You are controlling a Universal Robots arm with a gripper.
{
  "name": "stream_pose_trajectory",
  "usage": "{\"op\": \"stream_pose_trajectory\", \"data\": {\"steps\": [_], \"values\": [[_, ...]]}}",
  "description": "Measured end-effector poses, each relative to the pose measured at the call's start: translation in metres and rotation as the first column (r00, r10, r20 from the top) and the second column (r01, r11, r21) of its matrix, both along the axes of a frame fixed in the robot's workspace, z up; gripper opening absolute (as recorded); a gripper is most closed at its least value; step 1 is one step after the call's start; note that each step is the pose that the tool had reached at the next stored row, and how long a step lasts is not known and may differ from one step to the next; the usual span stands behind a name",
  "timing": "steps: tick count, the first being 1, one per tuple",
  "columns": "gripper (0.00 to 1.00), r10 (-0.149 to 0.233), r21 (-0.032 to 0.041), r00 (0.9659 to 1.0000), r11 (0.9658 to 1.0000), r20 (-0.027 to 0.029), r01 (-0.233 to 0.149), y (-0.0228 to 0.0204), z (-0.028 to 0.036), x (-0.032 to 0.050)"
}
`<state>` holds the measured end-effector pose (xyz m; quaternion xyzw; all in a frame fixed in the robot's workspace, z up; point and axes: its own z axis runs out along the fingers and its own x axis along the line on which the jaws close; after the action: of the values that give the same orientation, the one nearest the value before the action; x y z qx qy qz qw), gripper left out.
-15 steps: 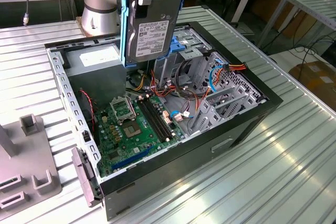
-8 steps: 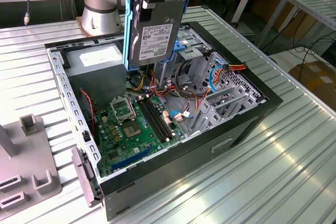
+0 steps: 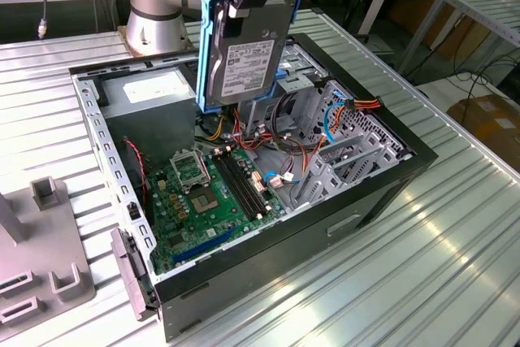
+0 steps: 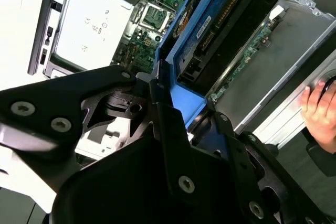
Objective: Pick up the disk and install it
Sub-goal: 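Insert the disk into the insertion slot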
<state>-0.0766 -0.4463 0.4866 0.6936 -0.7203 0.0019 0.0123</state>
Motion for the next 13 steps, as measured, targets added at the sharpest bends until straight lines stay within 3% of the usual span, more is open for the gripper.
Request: {"op": "stream_pose_trajectory", "data": {"steps": [10,13], "values": [[0.37,0.000,-0.0001,1.0000,1.0000,0.0000,0.000,-0.0039,-0.0001,0.0097],[0.37,0.000,0.0000,1.0000,1.0000,0.0000,0.000,-0.0068,-0.0001,0.0106]]}}
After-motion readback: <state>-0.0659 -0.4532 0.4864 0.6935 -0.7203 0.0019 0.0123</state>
